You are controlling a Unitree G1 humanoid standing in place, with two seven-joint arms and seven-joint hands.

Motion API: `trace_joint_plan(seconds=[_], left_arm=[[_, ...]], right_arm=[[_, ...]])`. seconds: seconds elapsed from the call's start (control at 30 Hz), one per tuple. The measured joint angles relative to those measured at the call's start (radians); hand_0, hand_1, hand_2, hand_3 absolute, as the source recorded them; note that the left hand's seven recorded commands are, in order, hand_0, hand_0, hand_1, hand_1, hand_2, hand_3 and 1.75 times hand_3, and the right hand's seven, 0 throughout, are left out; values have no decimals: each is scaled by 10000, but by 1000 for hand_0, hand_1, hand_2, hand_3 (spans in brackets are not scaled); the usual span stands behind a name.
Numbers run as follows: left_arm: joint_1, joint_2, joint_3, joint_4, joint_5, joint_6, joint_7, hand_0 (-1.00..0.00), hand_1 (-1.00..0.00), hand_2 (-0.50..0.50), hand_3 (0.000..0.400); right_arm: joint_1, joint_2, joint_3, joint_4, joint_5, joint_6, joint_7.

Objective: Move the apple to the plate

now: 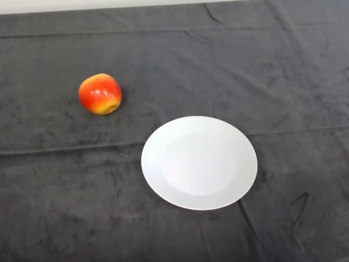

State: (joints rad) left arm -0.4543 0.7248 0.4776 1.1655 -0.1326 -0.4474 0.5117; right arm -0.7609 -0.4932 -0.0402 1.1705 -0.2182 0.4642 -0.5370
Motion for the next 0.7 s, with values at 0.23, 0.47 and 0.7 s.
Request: trace_joint_plan(seconds=[0.23,0.47,0.7], left_arm=[[-12,0,-177,0,9,4,-4,0,0,0,0],[-307,-1,-321,0,71,12,-118,0,0,0,0],[-518,-2,-653,0,421,12,-189,0,0,0,0]], right_arm=[[0,0,0,1,0,0,0],[0,0,1,9,0,-2,0],[-1,0,1,9,0,-4,0]])
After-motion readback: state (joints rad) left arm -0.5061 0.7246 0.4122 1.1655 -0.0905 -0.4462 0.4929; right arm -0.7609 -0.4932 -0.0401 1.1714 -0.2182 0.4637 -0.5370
